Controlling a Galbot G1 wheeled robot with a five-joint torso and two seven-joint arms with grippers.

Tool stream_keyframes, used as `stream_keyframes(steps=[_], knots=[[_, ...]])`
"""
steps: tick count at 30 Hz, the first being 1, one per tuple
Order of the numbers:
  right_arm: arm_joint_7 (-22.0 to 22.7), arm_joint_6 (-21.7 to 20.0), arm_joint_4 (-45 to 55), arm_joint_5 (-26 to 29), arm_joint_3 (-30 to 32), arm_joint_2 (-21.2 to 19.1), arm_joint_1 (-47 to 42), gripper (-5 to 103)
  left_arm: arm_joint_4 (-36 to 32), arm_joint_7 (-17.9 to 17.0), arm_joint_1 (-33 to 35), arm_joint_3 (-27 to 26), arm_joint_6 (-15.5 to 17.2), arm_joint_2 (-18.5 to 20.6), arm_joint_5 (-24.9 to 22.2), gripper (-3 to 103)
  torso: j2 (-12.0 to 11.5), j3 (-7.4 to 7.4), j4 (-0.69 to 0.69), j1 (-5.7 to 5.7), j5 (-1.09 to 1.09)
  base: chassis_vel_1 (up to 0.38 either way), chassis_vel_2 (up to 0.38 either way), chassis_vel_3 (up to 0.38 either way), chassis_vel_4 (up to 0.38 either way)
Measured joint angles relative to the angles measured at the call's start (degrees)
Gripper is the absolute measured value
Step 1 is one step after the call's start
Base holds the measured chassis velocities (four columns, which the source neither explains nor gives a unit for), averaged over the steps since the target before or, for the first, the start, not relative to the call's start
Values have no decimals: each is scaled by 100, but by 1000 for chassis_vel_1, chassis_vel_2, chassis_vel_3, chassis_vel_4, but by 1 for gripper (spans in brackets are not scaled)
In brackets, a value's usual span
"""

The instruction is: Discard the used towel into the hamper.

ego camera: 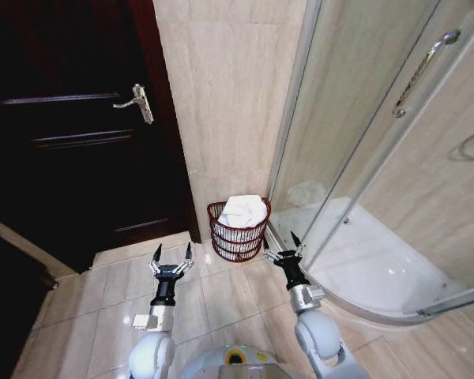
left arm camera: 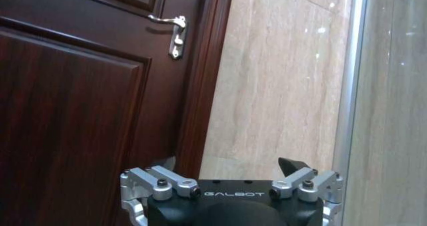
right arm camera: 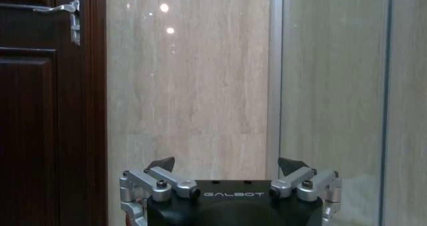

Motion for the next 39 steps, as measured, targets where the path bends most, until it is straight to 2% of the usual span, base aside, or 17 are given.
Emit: stream_keyframes(steps=[14, 22, 29, 39], knots=[[-5, 0, 27, -10, -16, -7, 7, 100, -19, 16, 0, -16, -2, 23, -34, 100, 0, 0, 0, 1, 0, 33, 9, 6, 36], [-8, -1, 8, -9, -35, 9, 27, 100, 54, 2, -47, -24, -143, 16, -20, 100, 0, 0, 2, 1, 0, 70, 28, 26, 75], [-17, 0, -26, -9, -36, 12, 19, 100, 3, 101, 19, -24, 9, 35, -89, 100, 0, 0, 0, 1, 0, 0, 0, 0, 0], [-26, 16, -44, -9, -44, 19, 6, 100, 3, 152, 30, -43, 18, 34, -98, 100, 0, 0, 0, 1, 0, 49, -16, -13, 43]])
